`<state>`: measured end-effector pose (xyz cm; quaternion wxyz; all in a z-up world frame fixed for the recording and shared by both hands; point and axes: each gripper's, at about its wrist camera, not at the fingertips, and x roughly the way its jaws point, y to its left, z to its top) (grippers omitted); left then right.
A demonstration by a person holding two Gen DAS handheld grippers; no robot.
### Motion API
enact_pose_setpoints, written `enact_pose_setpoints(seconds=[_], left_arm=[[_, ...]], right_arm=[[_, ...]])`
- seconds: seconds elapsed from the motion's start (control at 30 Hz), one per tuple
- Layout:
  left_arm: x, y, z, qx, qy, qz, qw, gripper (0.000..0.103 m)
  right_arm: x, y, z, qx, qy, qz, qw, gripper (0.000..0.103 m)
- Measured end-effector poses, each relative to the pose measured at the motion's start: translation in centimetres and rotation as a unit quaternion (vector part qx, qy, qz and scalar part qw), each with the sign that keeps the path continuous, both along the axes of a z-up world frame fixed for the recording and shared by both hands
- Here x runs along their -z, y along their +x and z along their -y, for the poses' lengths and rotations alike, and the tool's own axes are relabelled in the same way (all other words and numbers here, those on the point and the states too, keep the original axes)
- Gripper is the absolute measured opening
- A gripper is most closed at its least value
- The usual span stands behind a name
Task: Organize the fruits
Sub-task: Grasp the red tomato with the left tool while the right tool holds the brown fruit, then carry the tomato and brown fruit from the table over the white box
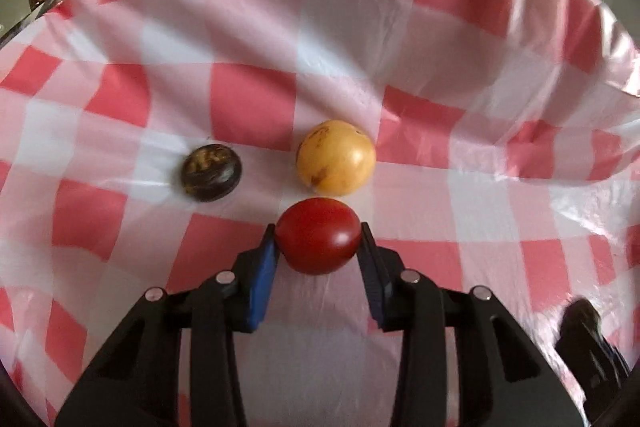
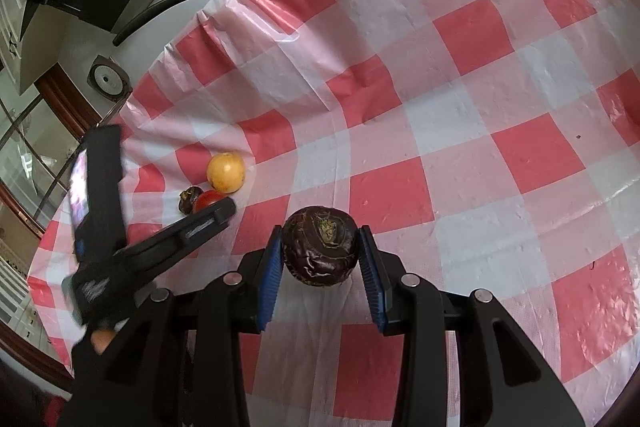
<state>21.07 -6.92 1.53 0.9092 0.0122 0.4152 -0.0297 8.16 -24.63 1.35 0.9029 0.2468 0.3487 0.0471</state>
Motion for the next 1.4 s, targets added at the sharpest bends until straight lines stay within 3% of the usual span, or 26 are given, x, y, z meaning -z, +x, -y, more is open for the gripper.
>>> enact_pose_setpoints(seconds=[0.2,0.43,0.77,1.0,1.27,1.4], left_arm=[[-2.1,-7.6,-2.7,-0.009,-0.034,0.046,0.9983,0.039],[-2.8,-15.7,-7.5,-0.040,-0.082,0.061,0.9940,0.039],[-1.5,-22.3,-12.1,-0.081,-0.083,0.039,0.9925,0.039],[-2.0,-27.7,-13.4,-0.081,-0.078,0.045,0.9927,0.040],[-1.9,-33.8,-17.2,-0.099,-0.068,0.046,0.9917,0.040],[-1.6,-35.6,-19.3,-0.118,-0.074,0.045,0.9892,0.040]], right_arm=[[0.0,-0.1,0.0,0.001,0.002,0.001,1.000,0.037],[0.0,-0.1,0.0,0.001,0.003,0.002,1.000,0.037],[0.0,0.0,0.1,0.001,0.002,0.000,1.000,0.037],[-0.1,-0.1,-0.7,-0.007,-0.014,-0.011,1.000,0.037],[-0.6,-7.7,-5.1,-0.072,0.013,-0.017,0.997,0.037],[-0.4,-11.2,-9.6,-0.127,-0.005,-0.032,0.991,0.037]])
